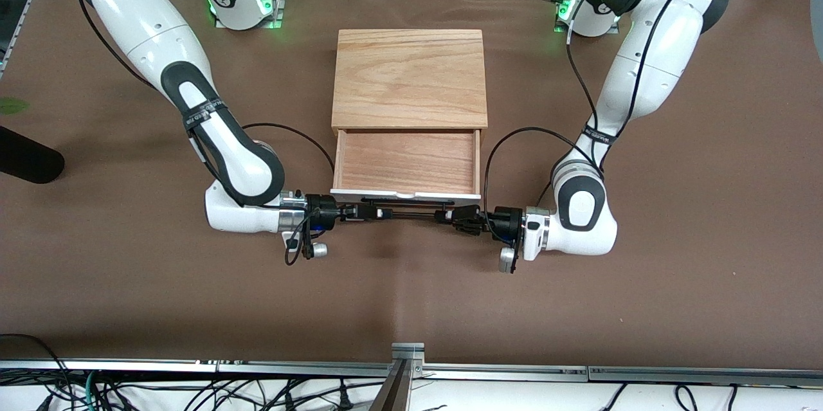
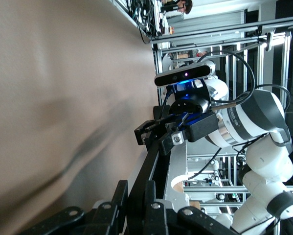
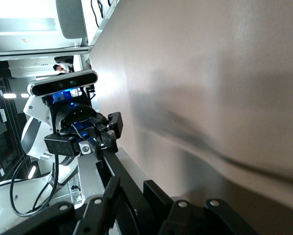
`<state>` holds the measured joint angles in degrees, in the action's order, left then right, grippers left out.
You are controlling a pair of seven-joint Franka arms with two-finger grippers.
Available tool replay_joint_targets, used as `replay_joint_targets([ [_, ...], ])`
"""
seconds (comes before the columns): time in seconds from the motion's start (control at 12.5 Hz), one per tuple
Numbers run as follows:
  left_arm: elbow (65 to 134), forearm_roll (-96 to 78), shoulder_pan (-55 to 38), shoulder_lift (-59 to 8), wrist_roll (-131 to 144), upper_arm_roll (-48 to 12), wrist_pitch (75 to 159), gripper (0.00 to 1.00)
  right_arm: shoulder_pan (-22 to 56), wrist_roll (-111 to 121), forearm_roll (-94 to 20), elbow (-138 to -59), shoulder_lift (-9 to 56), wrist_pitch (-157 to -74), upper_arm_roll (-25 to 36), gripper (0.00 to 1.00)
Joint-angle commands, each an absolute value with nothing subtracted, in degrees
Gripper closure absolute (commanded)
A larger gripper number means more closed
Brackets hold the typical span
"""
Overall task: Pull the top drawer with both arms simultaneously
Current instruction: 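Pull the handle out from the box with both grippers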
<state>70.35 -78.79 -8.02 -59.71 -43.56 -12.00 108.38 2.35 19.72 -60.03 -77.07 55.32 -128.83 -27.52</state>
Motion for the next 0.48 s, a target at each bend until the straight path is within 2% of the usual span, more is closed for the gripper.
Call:
replay_joint_targets([
  [0.0,67.59,-79.54,-8.26,-60.82,-41.22,-10.72,109.86,0.92,2.28,16.44,-58.01,-71.20,57.48,-128.58,-26.19,1.00],
  [0.08,67.67,-79.54,-8.26,-60.82,-41.31,-10.72,109.95,0.92,2.37,16.52,-58.01,-70.41,57.92,-128.58,-25.50,1.00],
  [0.4,68.38,-79.37,-8.26,-60.64,-41.40,-10.72,109.95,0.69,2.64,16.52,-57.66,-70.22,57.92,-128.85,-25.31,1.00],
])
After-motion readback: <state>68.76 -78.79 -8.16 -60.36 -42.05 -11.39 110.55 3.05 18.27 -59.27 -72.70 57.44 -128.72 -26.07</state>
